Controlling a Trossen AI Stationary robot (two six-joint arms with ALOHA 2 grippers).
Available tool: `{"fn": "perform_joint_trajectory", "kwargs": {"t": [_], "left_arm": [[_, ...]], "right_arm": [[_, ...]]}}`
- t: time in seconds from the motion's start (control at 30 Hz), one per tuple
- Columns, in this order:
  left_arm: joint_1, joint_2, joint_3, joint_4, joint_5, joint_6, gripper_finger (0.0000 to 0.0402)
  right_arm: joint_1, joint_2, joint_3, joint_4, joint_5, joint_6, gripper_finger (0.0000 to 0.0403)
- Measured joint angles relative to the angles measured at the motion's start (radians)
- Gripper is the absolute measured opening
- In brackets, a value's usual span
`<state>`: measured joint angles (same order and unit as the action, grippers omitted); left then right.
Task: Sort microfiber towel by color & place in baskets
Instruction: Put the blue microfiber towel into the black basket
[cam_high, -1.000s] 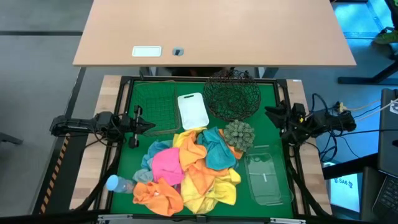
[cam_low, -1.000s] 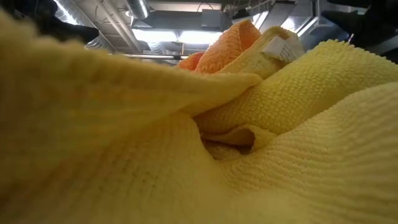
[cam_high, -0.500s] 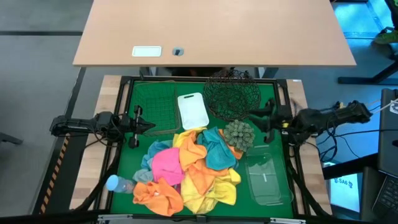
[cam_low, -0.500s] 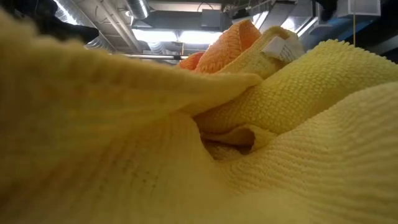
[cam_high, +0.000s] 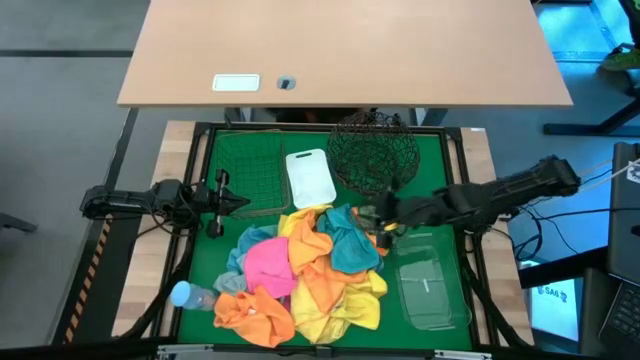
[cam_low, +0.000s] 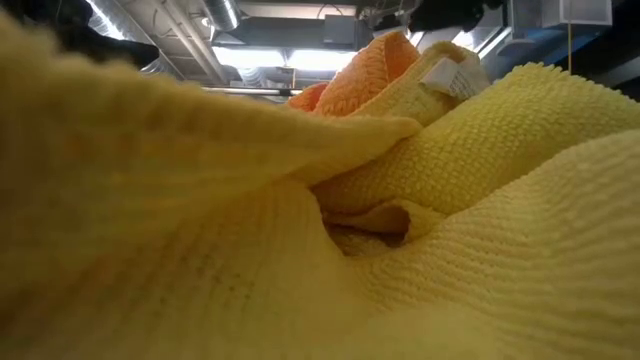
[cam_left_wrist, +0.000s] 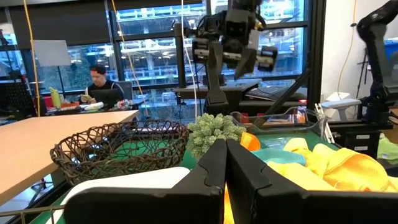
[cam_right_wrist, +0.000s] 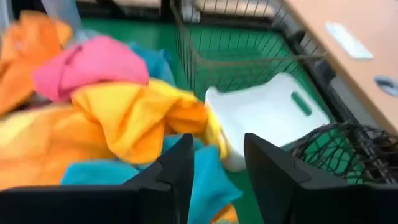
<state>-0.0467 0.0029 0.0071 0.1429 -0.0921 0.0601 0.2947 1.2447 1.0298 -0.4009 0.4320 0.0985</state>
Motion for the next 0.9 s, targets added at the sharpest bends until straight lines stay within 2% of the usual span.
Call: {"fn": "perform_joint_trajectory", "kwargs": {"t": [0.27,0.47,0.67,0.9], "left_arm": [[0.0,0.0,0.0,0.0,0.001,0.0,0.0],[0.0,0.0,0.0,0.0,0.004,0.0,0.0],[0.0,0.0,0.0,0.0,0.004,0.0,0.0],[0.0,0.0,0.0,0.0,0.004,0.0,0.0]], "right_arm": [[0.0,0.181,0.019,-0.02,-0.029,0.028,0.014],[0.0,0.264,0.019,-0.023,-0.06,0.1,0.014],[0.0,0.331,0.019,-0.023,-0.059,0.106,0.014],[0.0,0.391,0.019,-0.026,0.014,0.106,0.014]]}}
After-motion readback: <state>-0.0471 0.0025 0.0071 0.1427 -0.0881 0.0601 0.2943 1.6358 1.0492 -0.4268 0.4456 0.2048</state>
